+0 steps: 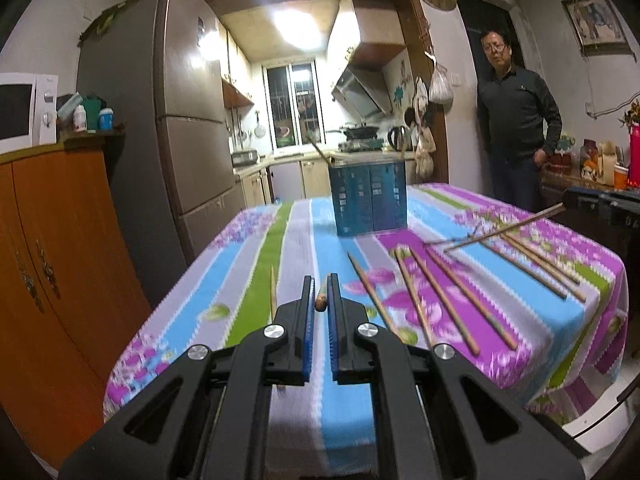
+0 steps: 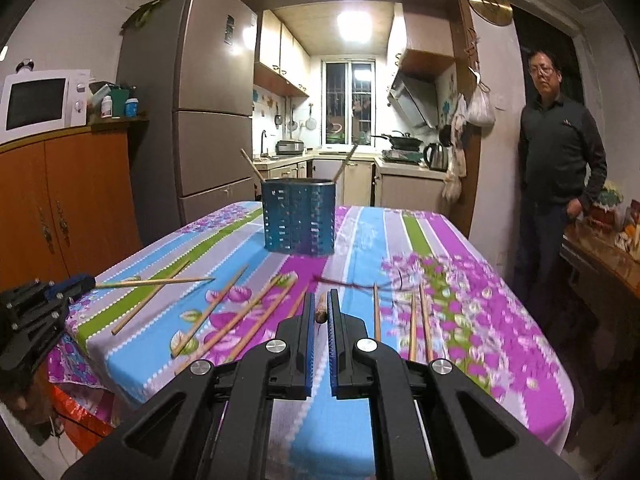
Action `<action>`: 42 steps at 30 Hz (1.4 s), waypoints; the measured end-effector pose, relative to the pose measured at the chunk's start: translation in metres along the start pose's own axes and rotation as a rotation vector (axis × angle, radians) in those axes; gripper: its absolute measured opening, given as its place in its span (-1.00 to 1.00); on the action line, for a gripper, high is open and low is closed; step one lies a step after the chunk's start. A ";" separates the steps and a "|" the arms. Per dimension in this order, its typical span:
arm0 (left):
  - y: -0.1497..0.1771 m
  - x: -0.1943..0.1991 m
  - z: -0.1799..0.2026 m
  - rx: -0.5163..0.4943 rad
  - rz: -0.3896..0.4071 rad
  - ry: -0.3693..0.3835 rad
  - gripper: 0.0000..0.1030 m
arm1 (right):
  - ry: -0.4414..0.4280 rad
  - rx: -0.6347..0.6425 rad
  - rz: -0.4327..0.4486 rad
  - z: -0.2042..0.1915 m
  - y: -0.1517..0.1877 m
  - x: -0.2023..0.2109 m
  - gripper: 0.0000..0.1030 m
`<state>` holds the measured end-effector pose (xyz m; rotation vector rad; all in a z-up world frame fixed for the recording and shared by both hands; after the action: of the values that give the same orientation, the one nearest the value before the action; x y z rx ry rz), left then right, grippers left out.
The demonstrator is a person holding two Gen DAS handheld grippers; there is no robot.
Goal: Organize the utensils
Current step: 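Lift both held chopsticks upright off the tablecloth, then carry both upright chopsticks over the blue utensil holder and lower them in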
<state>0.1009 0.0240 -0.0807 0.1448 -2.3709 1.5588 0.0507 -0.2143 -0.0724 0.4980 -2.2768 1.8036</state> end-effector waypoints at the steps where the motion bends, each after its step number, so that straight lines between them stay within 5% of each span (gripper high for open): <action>1: -0.004 -0.001 -0.002 0.002 0.006 -0.002 -0.91 | -0.005 -0.003 -0.004 0.000 -0.002 -0.002 -0.86; 13: -0.049 -0.026 -0.028 0.049 0.052 0.005 -0.91 | -0.058 -0.042 0.005 -0.001 -0.056 -0.028 -0.86; 24: -0.079 -0.068 -0.056 0.149 -0.039 0.152 -0.91 | -0.089 -0.051 -0.036 -0.001 -0.093 -0.054 -0.86; 42: -0.145 -0.080 -0.061 0.086 -0.005 0.197 -0.91 | -0.117 -0.028 -0.082 -0.006 -0.139 -0.061 -0.86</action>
<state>0.2238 0.0141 0.0451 0.0149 -2.1532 1.5949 0.1589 -0.2278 0.0337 0.6983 -2.3167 1.7439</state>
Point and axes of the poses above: each gripper's, at about its wrist camera, not at the fingertips, and x roughly against the way its jaws point, z to its right, y to its underside, the point moved 10 cm from there along -x, roughly the way its jaws point, and after that the axes turned 15 degrees about -x, right-handed, at the moved point
